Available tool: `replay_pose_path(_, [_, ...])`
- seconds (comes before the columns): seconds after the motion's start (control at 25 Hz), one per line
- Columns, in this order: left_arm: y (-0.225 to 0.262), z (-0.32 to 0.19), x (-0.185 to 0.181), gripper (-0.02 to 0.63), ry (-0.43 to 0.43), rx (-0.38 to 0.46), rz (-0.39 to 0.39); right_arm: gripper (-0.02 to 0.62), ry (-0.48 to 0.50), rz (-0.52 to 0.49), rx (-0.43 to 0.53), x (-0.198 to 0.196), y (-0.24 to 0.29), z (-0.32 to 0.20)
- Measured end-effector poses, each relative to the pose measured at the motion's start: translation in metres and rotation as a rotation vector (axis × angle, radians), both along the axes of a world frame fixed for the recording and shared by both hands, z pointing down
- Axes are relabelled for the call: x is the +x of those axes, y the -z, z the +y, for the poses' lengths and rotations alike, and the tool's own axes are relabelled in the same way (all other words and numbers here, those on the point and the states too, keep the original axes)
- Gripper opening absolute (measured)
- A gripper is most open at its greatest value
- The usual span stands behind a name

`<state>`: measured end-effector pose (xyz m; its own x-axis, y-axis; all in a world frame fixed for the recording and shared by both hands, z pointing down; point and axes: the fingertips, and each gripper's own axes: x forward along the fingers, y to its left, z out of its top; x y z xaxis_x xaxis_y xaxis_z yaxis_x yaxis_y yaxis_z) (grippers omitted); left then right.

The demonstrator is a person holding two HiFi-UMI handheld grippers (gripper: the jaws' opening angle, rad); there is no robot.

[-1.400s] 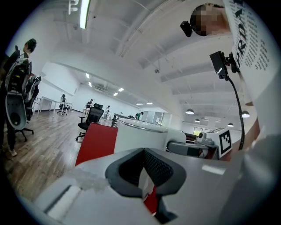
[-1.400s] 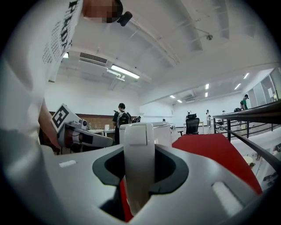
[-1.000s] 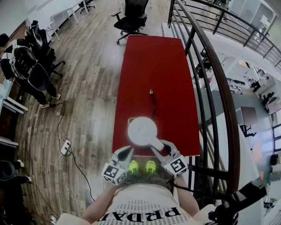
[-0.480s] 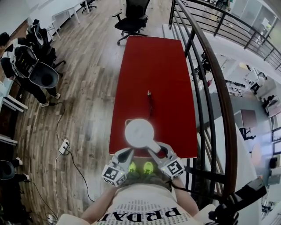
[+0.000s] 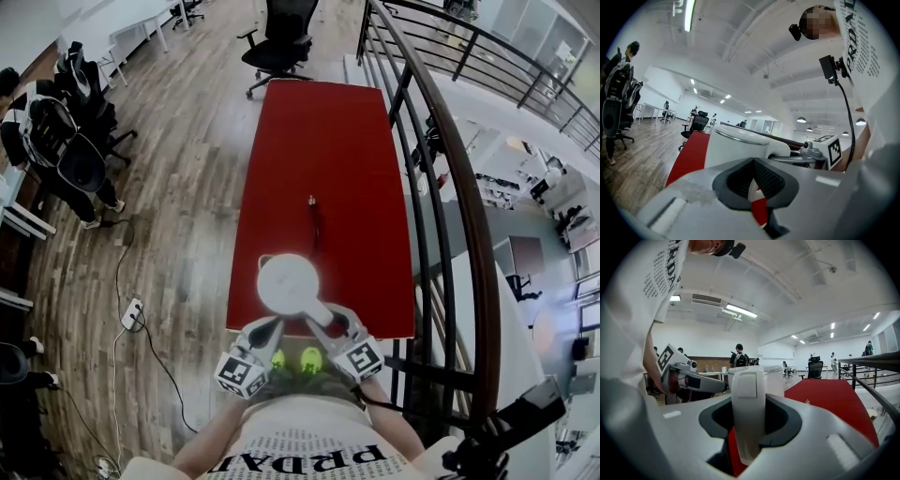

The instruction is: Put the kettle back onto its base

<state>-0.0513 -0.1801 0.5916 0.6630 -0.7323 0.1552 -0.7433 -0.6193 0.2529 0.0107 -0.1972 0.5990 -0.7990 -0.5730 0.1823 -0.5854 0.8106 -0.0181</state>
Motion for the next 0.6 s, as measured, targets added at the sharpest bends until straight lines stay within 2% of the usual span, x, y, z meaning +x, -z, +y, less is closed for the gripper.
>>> replay_pose_path(0.24, [-0.001, 0.000, 0.015, -0.009, -0.030, 0.004, 0.008, 0.133, 0.020, -0.015, -0.012, -0.004, 0.001, -0.001])
replay_pose_path(0.48, [0.012, 0.002, 0.022, -0.009, -0.054, 0.031, 0.018, 0.236, 0.035, 0.006, -0.001, -0.010, 0.008, 0.007])
replay_pose_path(0.6, [0.024, 0.002, 0.025, -0.009, -0.072, 0.065, 0.022, 0.252, 0.030, 0.025, 0.020, -0.005, 0.016, 0.008])
